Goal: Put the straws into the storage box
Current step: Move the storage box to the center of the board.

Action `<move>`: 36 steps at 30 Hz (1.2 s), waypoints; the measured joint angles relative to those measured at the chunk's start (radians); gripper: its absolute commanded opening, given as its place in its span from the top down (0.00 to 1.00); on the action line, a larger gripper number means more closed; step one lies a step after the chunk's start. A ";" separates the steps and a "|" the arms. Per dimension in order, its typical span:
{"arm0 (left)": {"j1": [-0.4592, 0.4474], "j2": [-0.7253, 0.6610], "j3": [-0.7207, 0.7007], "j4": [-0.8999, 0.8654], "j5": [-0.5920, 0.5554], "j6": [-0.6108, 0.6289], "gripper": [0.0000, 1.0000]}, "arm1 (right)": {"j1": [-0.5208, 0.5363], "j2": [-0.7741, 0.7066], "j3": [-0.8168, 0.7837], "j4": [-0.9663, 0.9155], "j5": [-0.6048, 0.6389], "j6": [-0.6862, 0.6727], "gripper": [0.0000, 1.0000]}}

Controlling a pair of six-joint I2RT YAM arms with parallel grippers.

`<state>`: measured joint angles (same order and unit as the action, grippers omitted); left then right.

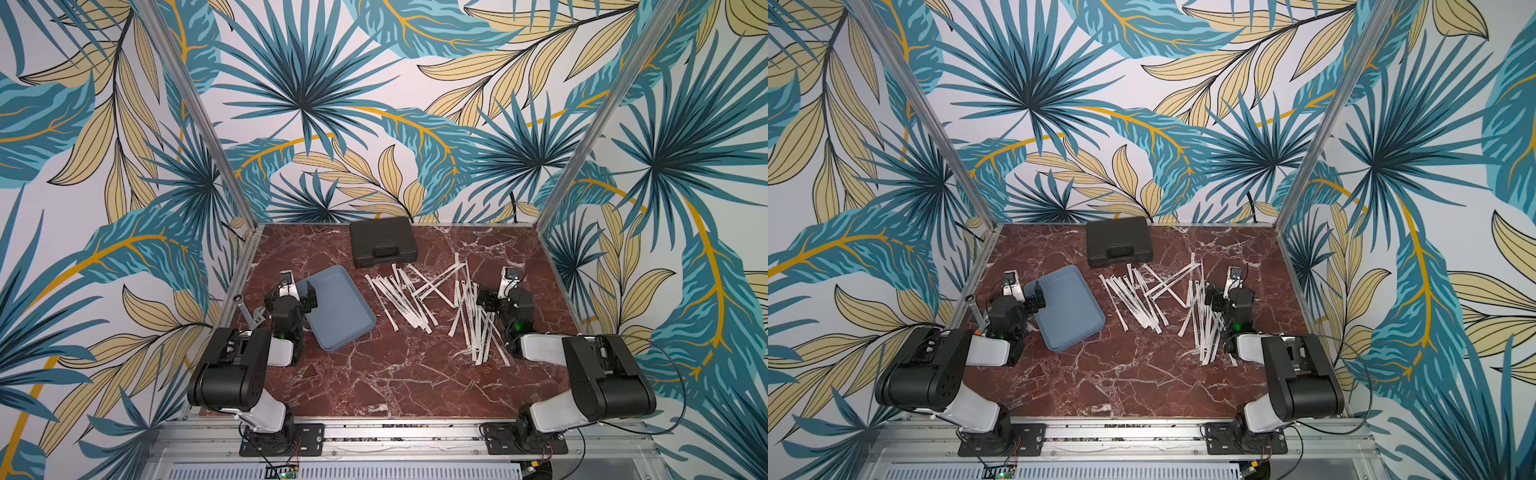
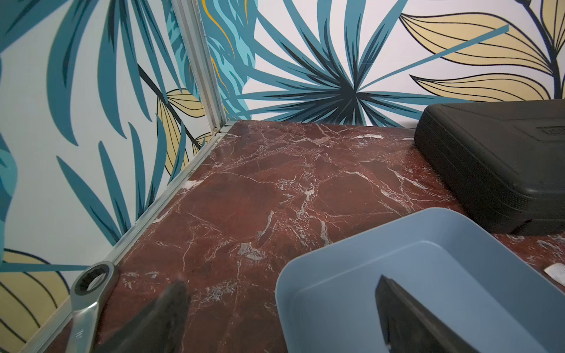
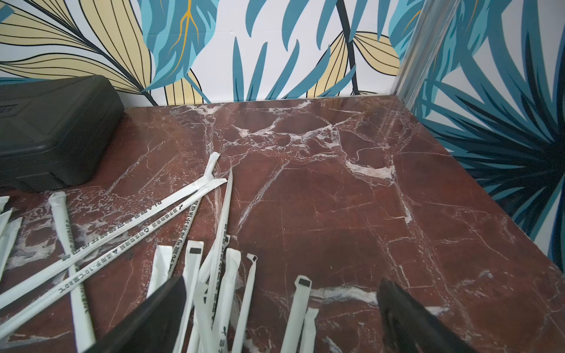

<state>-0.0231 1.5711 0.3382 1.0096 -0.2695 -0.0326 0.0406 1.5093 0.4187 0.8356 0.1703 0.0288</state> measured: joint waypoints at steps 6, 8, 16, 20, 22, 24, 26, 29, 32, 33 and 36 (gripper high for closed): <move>0.000 0.000 0.000 0.001 0.000 0.000 0.00 | 0.000 0.000 0.000 0.000 0.000 0.000 0.00; 0.000 0.000 0.000 0.001 0.000 0.000 0.00 | 0.000 0.000 0.000 0.000 0.000 0.000 0.01; 0.005 0.000 0.000 0.001 0.006 0.000 0.00 | 0.000 0.000 0.000 0.000 0.000 0.000 0.01; -0.040 -0.078 -0.001 -0.062 -0.053 0.025 0.00 | 0.020 -0.078 0.031 -0.146 0.029 -0.007 0.00; -0.110 -0.190 0.003 -0.132 -0.153 0.028 0.00 | 0.055 -0.164 0.118 -0.340 0.097 0.026 0.01; -0.180 -0.335 0.026 -0.261 -0.252 0.006 0.00 | 0.101 -0.222 0.286 -0.581 0.198 0.119 0.01; -0.210 -0.449 0.082 -0.429 -0.320 -0.056 0.00 | 0.130 -0.232 0.459 -0.786 0.240 0.216 0.01; -0.213 -0.544 0.198 -0.686 -0.385 -0.195 0.00 | 0.132 -0.219 0.616 -0.994 0.154 0.364 0.30; -0.184 -0.587 0.301 -0.918 -0.328 -0.328 0.01 | 0.166 -0.170 0.649 -1.104 0.028 0.484 0.36; -0.155 -0.600 0.324 -0.978 -0.274 -0.354 0.04 | 0.211 -0.141 0.657 -1.150 0.014 0.507 0.38; -0.068 -0.607 0.399 -1.174 -0.171 -0.425 0.11 | 0.417 -0.003 0.750 -1.282 0.007 0.547 0.51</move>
<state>-0.0906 0.9642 0.7372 -0.1642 -0.4404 -0.4580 0.4576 1.5063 1.1690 -0.4461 0.1776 0.5762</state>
